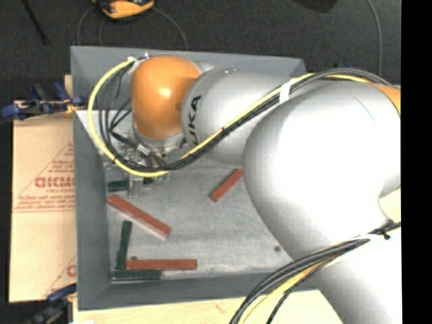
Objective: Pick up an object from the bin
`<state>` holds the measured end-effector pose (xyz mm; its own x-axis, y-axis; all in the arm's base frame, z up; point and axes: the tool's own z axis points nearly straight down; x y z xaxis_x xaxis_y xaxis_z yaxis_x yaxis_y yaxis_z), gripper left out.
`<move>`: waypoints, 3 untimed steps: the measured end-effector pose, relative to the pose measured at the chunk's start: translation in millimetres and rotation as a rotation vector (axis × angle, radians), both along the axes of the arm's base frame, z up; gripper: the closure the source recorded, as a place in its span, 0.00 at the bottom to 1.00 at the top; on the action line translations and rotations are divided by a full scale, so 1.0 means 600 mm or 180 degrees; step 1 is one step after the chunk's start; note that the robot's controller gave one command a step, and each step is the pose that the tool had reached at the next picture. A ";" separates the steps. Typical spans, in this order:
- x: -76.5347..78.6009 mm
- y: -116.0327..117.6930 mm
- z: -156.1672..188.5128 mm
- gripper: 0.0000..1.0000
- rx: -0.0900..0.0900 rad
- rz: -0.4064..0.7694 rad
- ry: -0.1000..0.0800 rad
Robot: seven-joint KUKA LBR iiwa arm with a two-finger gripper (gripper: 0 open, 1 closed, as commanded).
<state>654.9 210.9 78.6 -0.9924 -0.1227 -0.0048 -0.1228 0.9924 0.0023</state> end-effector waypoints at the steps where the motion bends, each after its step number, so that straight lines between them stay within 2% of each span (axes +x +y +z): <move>1: 0.000 0.000 0.000 1.00 0.0000 -0.0001 0.0000; 2: -0.035 -0.082 -0.004 1.00 0.0010 0.0158 -0.0031; 3: -0.044 -0.110 -0.005 1.00 0.0005 0.0169 -0.0026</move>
Offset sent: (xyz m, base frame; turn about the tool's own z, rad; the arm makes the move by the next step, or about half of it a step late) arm -0.0303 -0.0665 -0.0086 -0.0600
